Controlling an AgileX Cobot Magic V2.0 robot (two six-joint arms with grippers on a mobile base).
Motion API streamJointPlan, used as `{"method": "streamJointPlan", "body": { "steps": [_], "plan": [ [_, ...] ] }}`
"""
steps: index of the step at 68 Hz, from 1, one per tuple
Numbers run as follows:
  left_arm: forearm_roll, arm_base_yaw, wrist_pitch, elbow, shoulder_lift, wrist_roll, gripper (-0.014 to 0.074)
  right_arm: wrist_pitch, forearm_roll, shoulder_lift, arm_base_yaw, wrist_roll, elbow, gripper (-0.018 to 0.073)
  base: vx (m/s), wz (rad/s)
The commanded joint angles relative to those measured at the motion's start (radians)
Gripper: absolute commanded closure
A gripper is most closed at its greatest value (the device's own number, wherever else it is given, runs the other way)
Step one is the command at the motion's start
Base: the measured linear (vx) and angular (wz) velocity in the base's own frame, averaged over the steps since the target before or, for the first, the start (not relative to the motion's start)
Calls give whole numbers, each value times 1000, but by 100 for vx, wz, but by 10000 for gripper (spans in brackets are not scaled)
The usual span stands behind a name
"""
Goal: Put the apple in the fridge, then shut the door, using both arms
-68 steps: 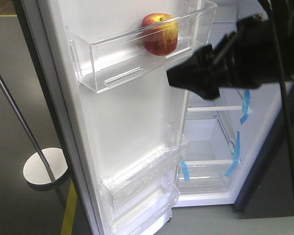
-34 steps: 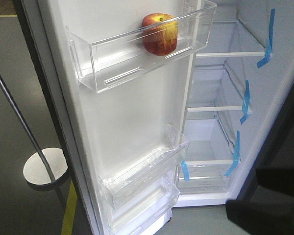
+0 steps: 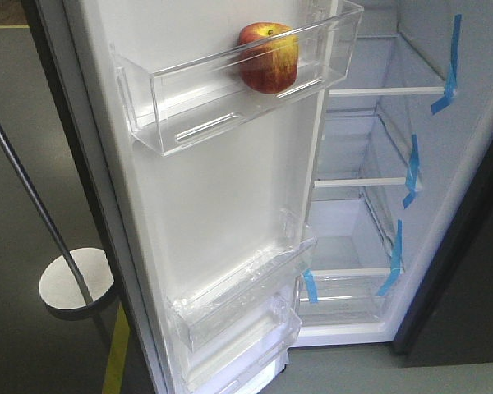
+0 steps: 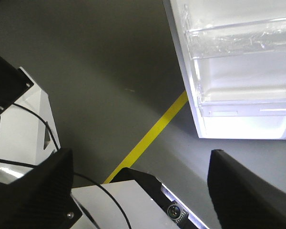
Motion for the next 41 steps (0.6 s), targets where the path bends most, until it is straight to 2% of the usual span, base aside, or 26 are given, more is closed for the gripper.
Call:
{"method": "streamJointPlan", "body": {
  "steps": [1, 28, 41],
  "plan": [
    [-7, 1, -75, 6, -13, -9, 603, -24, 28, 6, -1, -5, -8, 3, 0, 0],
    [-9, 1, -166, 6, -13, -11, 603, 14, 25, 5, -1, -5, -8, 3, 0, 0],
    [-11, 1, -360, -13, -10, -134, 603, 14, 25, 5, -1, -7, -8, 3, 0, 0]
  ]
}}
